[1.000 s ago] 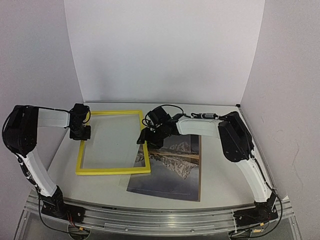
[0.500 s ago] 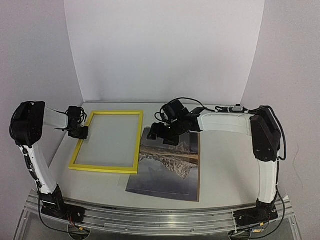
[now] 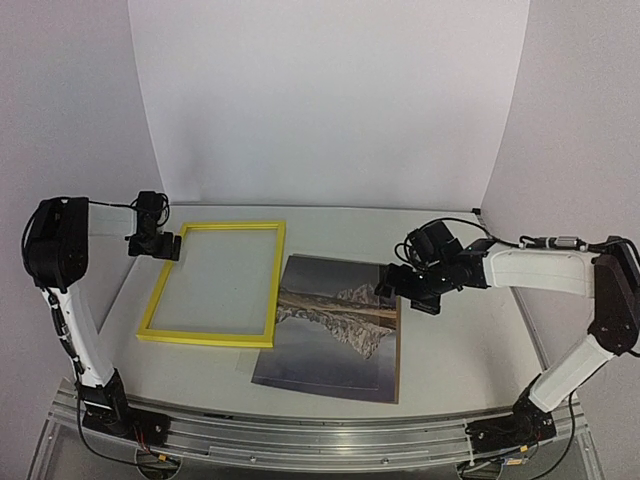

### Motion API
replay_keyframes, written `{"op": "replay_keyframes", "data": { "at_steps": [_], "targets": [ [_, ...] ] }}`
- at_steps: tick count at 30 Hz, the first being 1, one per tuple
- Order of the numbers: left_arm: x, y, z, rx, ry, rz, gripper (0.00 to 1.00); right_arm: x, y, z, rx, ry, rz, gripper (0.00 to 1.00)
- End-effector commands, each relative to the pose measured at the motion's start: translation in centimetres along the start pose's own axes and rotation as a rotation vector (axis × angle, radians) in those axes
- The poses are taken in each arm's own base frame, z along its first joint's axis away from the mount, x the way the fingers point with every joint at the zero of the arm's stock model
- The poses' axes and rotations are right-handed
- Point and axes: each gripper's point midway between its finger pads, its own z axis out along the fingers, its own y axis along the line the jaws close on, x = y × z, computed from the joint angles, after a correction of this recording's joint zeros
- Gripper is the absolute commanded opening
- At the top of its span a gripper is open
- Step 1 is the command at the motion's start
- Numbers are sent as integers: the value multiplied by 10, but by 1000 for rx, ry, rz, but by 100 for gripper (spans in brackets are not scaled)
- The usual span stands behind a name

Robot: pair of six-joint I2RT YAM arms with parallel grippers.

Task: Take the photo out of the frame

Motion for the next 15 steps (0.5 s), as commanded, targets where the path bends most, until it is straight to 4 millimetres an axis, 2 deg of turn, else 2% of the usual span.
{"op": "replay_keyframes", "data": {
  "at_steps": [1, 2, 4, 7, 10, 12, 15],
  "targets": [
    [-42, -37, -64, 200, -69, -161, 100, 7, -17, -6, -9, 7, 54, 95],
    [-44, -56, -78, 263, -80, -169, 100, 10, -17, -4, -24, 14, 54, 95],
    [-34, -108, -103, 405, -69, -143, 99, 13, -13, 1, -67, 23, 54, 94],
    [-8, -187, -140, 651, -21, -98, 100, 15, -11, 9, -114, 39, 72, 92],
    [18, -253, -177, 939, 28, -65, 100, 17, -7, 19, -179, 72, 95, 91],
    [33, -283, -192, 1030, 65, -30, 99, 18, -3, 24, -211, 88, 86, 90],
    [49, -314, -203, 1091, 101, 22, 99, 21, -11, 35, -193, 107, 94, 89]
  ]
}}
